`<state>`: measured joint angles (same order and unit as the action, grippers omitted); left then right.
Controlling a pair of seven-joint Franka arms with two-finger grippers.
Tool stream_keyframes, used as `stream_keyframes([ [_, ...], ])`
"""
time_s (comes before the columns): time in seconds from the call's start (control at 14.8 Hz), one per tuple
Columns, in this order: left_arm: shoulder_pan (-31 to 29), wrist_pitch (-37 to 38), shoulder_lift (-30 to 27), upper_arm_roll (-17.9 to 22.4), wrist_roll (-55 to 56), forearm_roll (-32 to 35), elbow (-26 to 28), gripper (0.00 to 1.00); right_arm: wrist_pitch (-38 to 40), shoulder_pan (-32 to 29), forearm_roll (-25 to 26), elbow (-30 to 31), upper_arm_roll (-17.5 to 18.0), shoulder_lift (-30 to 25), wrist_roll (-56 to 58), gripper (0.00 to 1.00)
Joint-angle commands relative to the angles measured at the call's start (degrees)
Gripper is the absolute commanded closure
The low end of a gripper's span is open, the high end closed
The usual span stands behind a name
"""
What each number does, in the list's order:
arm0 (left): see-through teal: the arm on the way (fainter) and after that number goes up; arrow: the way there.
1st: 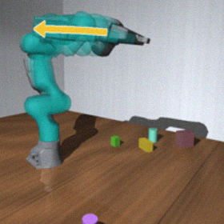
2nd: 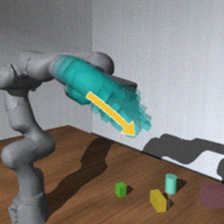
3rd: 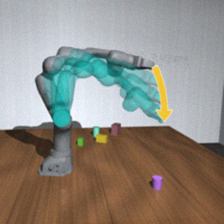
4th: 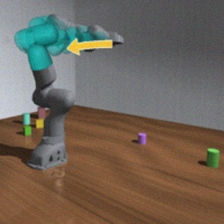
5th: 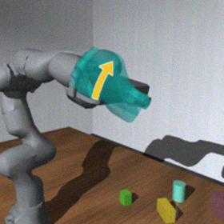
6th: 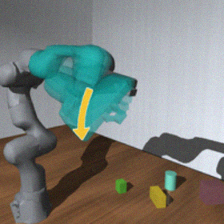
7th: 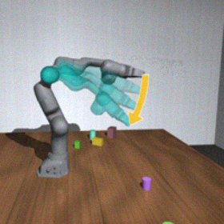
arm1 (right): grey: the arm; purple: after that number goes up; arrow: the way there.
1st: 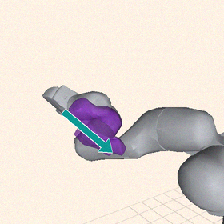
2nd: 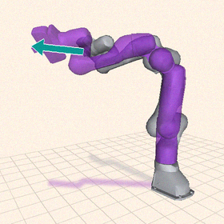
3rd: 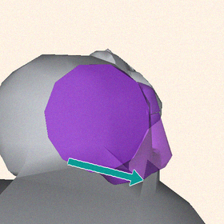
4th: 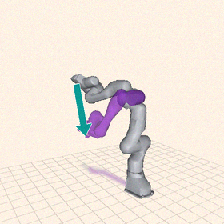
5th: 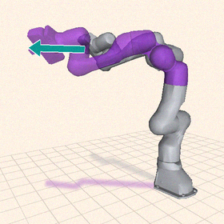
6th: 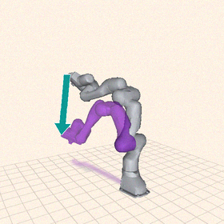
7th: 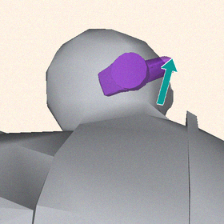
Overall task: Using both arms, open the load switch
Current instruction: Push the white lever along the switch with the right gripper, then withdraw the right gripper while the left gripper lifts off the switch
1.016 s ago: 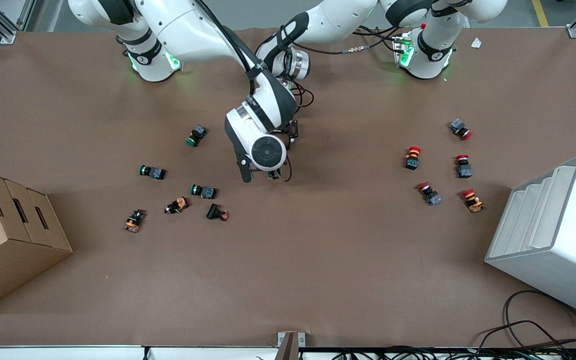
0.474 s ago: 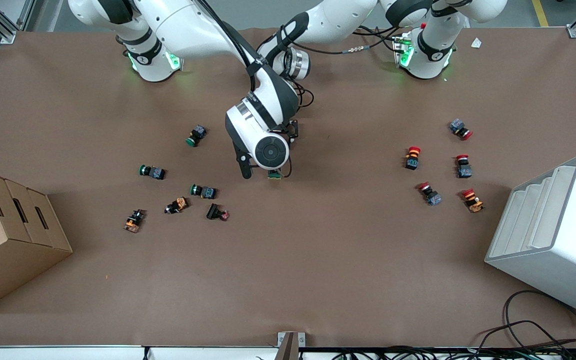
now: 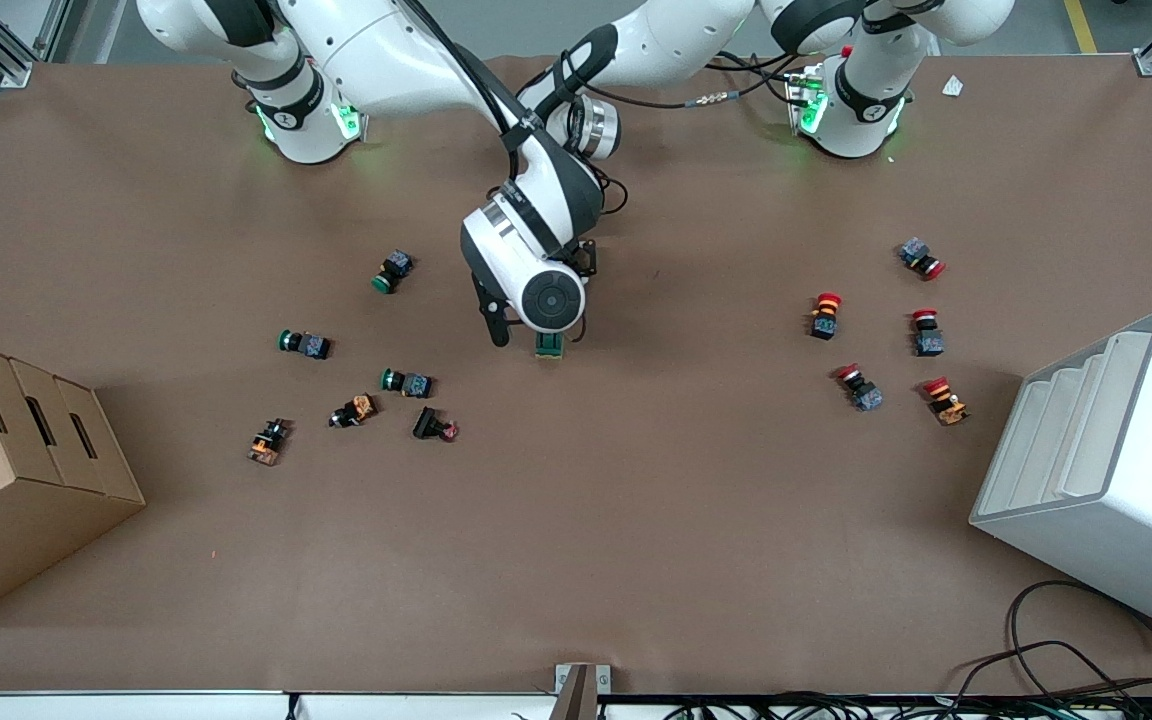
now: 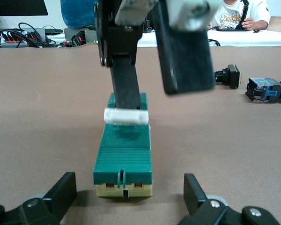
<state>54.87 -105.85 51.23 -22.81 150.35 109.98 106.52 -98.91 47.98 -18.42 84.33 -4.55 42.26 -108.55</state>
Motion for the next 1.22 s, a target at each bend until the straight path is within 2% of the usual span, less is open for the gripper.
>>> stream_keyframes([
  [0.0,0.68,-1.03,1.68,0.66,1.52,1.47,-1.49,0.00,-1.02,0.63,-1.36,2.42,-0.37,-0.86,0.80,0.00],
  [0.2,0.59,-1.12,1.68,1.27,1.35,1.91,-1.84,0.00,-1.11,0.63,-1.36,3.04,-0.37,-0.95,0.80,0.00],
  [0.41,0.25,-1.55,0.89,1.01,-5.04,1.03,-2.02,0.01,-0.15,-0.07,-1.19,2.51,-0.63,-2.17,1.24,0.00],
  [0.54,0.07,-1.91,0.63,0.92,-5.68,0.94,-2.02,0.01,0.12,-2.34,-0.31,2.25,-1.59,-6.72,2.46,0.00],
  [0.81,-0.37,-4.46,0.63,0.66,-9.27,-1.15,-5.96,0.01,5.21,-13.23,2.32,2.24,-1.95,-14.47,23.33,0.00],
  [1.02,-0.55,-4.46,-0.42,-1.27,-18.31,-11.77,-9.48,0.01,8.29,-20.88,7.41,1.81,-1.95,-17.90,40.82,0.00],
  [1.15,-1.07,-4.54,-1.30,-1.97,-22.27,-16.44,-11.67,0.01,8.38,-25.28,10.05,1.72,-1.95,-19.92,53.12,0.00],
])
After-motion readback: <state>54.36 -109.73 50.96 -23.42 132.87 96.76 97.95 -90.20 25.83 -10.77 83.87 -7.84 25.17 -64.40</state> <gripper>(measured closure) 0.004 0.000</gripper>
